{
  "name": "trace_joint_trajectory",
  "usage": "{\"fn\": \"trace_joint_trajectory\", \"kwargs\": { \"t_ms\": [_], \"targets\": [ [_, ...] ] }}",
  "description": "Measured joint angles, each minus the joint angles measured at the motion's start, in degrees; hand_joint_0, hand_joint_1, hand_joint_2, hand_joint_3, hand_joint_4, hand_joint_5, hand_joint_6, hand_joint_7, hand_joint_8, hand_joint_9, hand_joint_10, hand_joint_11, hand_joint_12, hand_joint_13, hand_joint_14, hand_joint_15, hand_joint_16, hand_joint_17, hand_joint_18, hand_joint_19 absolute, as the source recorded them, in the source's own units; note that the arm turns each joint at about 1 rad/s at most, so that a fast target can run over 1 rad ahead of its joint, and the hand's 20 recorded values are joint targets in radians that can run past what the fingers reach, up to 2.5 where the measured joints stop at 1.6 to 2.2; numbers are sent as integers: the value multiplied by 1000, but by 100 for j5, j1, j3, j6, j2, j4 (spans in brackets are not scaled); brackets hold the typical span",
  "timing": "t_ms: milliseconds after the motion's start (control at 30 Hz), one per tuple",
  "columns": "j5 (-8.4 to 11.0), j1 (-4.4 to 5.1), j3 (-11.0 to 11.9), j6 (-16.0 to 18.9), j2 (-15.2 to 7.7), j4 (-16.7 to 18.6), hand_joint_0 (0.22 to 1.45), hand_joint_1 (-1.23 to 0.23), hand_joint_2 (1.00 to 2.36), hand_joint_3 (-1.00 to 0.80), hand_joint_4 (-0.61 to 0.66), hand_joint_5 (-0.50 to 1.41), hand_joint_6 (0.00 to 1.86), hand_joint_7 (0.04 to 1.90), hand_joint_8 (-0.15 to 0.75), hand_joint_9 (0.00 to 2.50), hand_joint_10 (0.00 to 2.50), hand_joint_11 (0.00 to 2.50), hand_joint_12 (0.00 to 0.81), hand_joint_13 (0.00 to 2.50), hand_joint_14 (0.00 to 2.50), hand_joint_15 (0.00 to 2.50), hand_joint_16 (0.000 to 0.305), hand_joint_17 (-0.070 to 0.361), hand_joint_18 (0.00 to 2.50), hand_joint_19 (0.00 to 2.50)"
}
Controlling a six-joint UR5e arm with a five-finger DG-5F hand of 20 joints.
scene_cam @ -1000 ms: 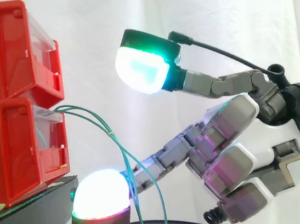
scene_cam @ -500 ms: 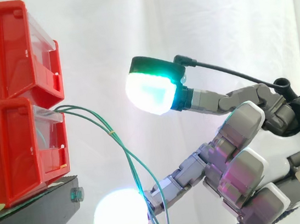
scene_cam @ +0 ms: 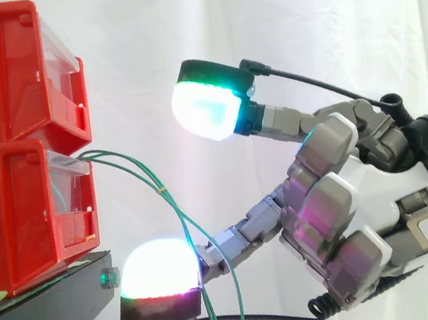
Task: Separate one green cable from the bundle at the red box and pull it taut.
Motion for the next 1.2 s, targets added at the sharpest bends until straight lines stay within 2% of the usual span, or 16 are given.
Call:
{"fn": "trace_joint_trajectory", "kwargs": {
  "t_ms": [367,533,833,1200],
  "targets": [
    [-10,-38,160,23,0,-386,409,-475,1000,-500,372,-74,502,678,305,1785,22,675,490,1573,19,580,85,192,1939,378],
    [-10,-65,163,63,0,-407,413,-469,1000,-500,388,-63,502,675,308,1793,23,693,491,1575,19,584,85,191,1934,381],
    [-24,-125,166,436,0,-403,460,-487,1000,-500,405,-17,502,670,271,1799,22,656,464,1560,18,597,80,180,1878,414],
    [-29,-152,181,476,0,-393,541,-559,1000,-500,340,51,503,769,238,1862,19,566,429,1585,21,625,71,160,1814,470]
  ]
}}
